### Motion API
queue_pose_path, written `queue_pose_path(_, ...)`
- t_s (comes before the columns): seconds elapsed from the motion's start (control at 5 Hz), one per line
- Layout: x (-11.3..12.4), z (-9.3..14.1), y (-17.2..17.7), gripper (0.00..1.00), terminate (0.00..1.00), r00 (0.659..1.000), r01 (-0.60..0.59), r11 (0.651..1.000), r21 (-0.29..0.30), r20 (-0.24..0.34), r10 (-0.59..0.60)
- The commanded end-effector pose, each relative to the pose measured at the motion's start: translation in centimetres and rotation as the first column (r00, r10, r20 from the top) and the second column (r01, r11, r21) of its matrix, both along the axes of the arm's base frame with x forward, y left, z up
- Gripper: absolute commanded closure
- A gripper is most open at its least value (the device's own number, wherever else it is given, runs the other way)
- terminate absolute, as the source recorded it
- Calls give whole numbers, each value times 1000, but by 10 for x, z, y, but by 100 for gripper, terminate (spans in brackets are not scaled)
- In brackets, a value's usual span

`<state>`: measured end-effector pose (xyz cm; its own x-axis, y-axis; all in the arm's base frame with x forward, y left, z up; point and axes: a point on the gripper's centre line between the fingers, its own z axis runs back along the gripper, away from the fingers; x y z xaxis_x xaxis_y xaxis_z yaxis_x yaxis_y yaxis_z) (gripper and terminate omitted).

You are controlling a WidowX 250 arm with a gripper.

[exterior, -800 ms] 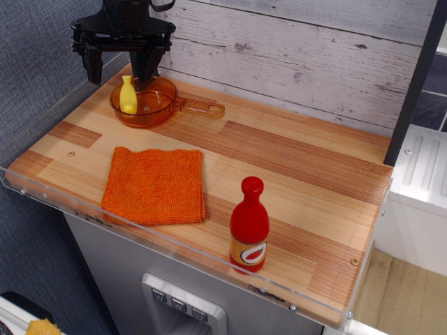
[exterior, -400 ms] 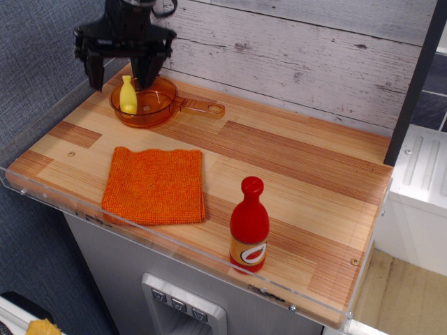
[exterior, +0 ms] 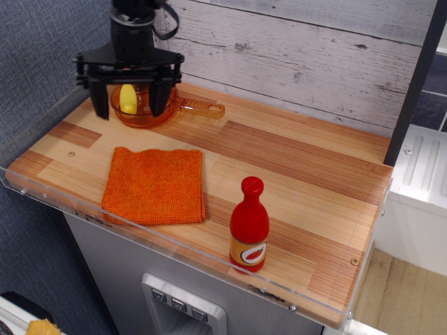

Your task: Move the red napkin to the right side of the table.

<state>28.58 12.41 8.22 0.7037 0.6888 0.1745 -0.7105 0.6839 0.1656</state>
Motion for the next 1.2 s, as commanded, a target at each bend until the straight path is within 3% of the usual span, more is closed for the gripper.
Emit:
queue_pose_path(0.0,-29,-11,-24,100,0,992,128,991,-26,21,-127)
queue_pose_path(0.2,-35,-21,-23,100,0,991,125,991,-54,51,-122)
queue_pose_path(0.4,-37,-33,-23,100,0,983,166,986,-37,87,-162)
queue_pose_path(0.6,-35,-44,-24,100,0,986,158,987,-5,62,-158)
queue_pose_path(0.8,-25,-57,-32,100,0,985,165,985,-40,57,-163)
queue_pose_path(1.0,-13,-63,-41,100,0,985,165,986,-30,64,-163)
